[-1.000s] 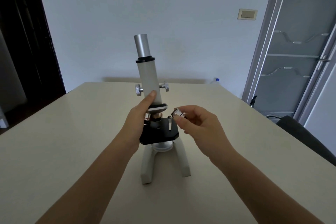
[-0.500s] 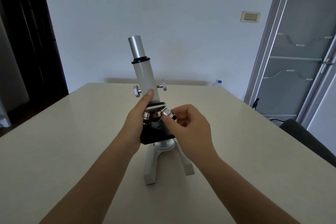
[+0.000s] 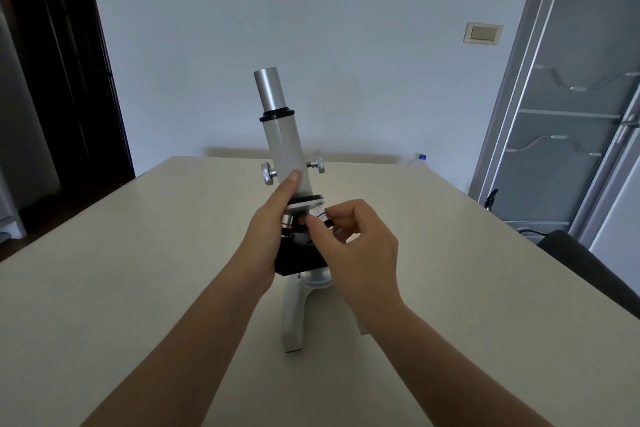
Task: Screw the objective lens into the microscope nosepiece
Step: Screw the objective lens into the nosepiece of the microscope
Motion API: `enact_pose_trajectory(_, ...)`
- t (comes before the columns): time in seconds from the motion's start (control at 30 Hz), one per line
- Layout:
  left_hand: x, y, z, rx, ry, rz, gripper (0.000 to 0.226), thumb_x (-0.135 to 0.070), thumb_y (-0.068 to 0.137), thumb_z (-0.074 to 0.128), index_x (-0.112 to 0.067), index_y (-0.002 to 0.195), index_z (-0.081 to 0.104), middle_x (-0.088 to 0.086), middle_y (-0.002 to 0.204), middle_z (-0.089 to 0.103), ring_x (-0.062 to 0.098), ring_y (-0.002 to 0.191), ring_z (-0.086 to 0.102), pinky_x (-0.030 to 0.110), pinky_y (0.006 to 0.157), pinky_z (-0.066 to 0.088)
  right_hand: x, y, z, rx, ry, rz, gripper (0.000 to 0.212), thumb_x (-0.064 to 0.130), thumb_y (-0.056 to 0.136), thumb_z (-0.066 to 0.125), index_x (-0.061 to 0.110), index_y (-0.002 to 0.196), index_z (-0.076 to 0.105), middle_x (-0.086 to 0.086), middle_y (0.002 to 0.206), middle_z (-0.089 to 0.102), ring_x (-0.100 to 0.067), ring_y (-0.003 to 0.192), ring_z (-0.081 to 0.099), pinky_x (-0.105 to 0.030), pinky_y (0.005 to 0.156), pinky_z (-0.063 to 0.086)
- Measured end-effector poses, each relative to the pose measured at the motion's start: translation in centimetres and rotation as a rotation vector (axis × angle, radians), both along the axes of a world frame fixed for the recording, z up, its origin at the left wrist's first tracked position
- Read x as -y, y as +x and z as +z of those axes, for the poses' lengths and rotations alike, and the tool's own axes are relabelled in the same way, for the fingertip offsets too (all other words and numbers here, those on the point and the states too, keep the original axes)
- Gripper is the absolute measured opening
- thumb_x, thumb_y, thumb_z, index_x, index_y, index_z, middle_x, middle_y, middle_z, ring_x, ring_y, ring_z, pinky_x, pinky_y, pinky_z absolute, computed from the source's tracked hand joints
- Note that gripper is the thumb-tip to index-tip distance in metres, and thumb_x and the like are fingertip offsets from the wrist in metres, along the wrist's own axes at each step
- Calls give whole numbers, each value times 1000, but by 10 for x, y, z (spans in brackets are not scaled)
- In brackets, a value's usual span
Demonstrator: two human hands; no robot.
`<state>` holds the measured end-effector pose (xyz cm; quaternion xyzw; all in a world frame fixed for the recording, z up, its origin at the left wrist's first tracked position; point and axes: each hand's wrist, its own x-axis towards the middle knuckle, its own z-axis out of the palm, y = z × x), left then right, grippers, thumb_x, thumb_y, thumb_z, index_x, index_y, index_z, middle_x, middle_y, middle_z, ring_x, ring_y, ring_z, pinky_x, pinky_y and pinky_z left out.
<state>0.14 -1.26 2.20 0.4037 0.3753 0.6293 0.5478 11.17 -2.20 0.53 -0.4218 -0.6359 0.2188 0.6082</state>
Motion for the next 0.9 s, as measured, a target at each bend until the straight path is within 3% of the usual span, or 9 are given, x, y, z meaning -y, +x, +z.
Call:
enact_pose_trajectory(0.33,0,0,-1,-44,8,19,41,-56,73,60,-17,73,73,11,82,67,29,82,59,30,70,54,3,1,-2,-74,-50,65,7,28,78,69,27,76,62,24,64,65,5,68,62,-8,63,45)
enact_pose_trajectory(0.5,1,-2,-1,-59,-10,21,43,-58,73,60,-16,76,70,13,82,61,28,74,54,29,63,52,2,0,-2,-140,-123,132,11,29,82,65,18,80,67,13,68,68,6,64,64,-6,58,44)
enact_pose_trajectory(0.7,-1,-3,-2,-77,-10,39,42,-58,73,61,-18,76,73,13,86,62,30,82,55,40,83,49,1,-1,-1,-153,-175,169,14,29,84,62,16,84,69,12,71,68,6,64,63,-6,58,44)
enact_pose_trajectory(0.77,-1,-3,-2,-86,-17,43,42,-59,72,61,-18,77,73,12,84,64,28,78,58,39,80,51,1,-1,0,-136,-175,168,13,30,84,62,19,82,68,15,69,69,6,65,63,-6,60,44)
enact_pose_trajectory(0.83,-3,-4,-3,-77,-26,43,43,-59,72,61,-17,78,72,9,79,65,23,69,61,32,68,53,1,-2,-2,-95,-162,138,15,37,83,61,25,80,68,20,66,69,4,70,63,-9,65,45)
enact_pose_trajectory(0.9,-3,-4,-3,-66,-31,37,43,-58,73,61,-16,78,71,7,75,65,21,62,62,29,62,51,-2,-3,-5,-22,-137,66,24,51,79,55,31,79,67,17,73,70,-5,83,63,-27,81,49)
